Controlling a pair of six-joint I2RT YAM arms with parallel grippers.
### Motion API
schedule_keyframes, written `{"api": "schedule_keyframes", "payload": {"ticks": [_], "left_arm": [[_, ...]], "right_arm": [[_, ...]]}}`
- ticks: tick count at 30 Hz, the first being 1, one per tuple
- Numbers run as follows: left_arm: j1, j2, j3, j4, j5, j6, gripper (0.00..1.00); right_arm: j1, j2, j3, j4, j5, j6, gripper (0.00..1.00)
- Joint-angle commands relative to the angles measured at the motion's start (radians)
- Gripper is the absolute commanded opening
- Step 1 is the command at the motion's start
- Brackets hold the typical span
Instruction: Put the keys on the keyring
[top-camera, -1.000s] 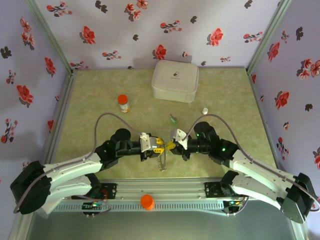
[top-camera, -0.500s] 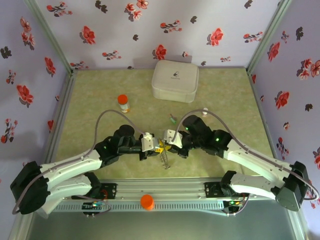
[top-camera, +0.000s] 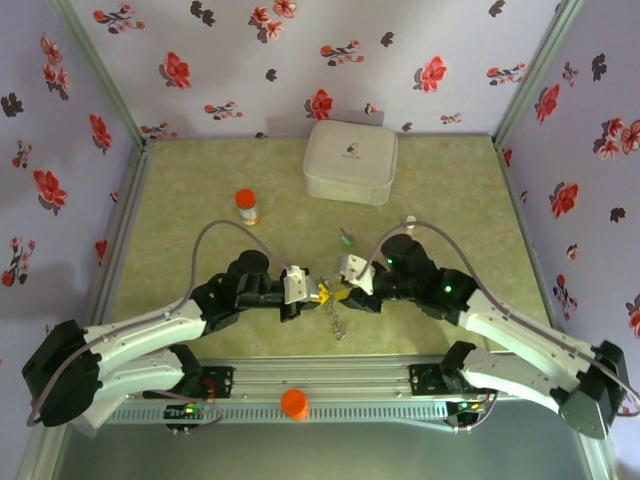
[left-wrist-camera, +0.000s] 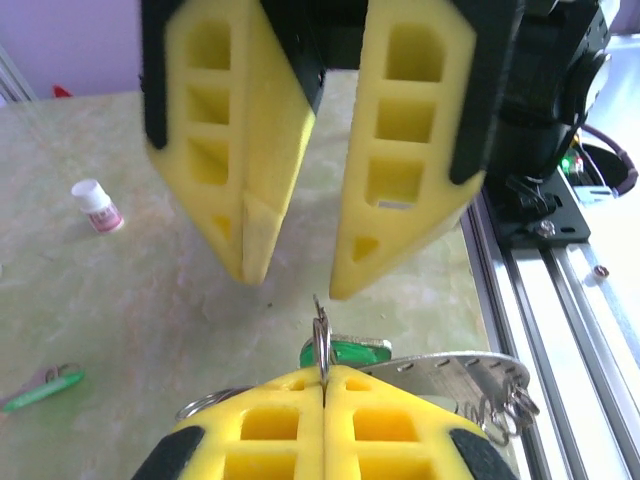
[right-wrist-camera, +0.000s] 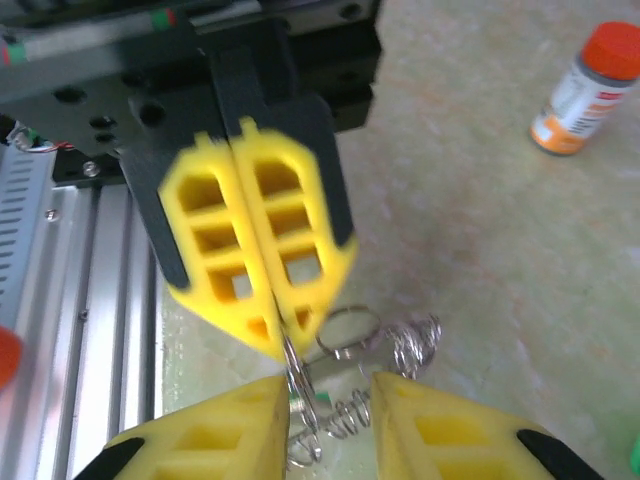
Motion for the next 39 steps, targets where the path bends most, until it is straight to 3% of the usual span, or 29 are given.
{"api": "schedule_keyframes", "payload": {"ticks": [1, 9, 21, 27, 31, 35, 39], "left_arm": [[-0.006, -0.001, -0.058, 0.240, 0.010, -0.069, 0.00], [-0.006, 0.024, -0.071, 0.298, 0.011, -0.086, 0.00], [-0.006, 0.010, -0.078, 0.265, 0.003, -0.071, 0.00], [-0.006, 0.023, -0.071, 0.286, 0.014, -0.081, 0.00], [-0.005, 0.021, -0.069, 0.281, 0.020, -0.075, 0.00], [-0.006, 0.021, -0.078, 0.295, 0.017, -0.076, 0.00], [-0.005, 0.029, -0.090, 0.334, 0.016, -0.092, 0.00]], "right_arm": [[-0.020, -0.050, -0.084, 0.144, -0.032, 0.117, 0.28], [-0.019, -0.057, -0.109, 0.171, -0.030, 0.139, 0.25], [-0.022, -0.042, -0.102, 0.131, 0.013, 0.127, 0.00], [-0.028, 0.087, -0.075, 0.087, 0.030, 0.156, 0.00], [-0.028, 0.089, -0.080, 0.113, 0.012, 0.171, 0.00], [-0.030, -0.003, -0.117, 0.170, 0.009, 0.164, 0.29], [-0.028, -0.086, -0.170, 0.257, -0.032, 0.151, 0.36]]}}
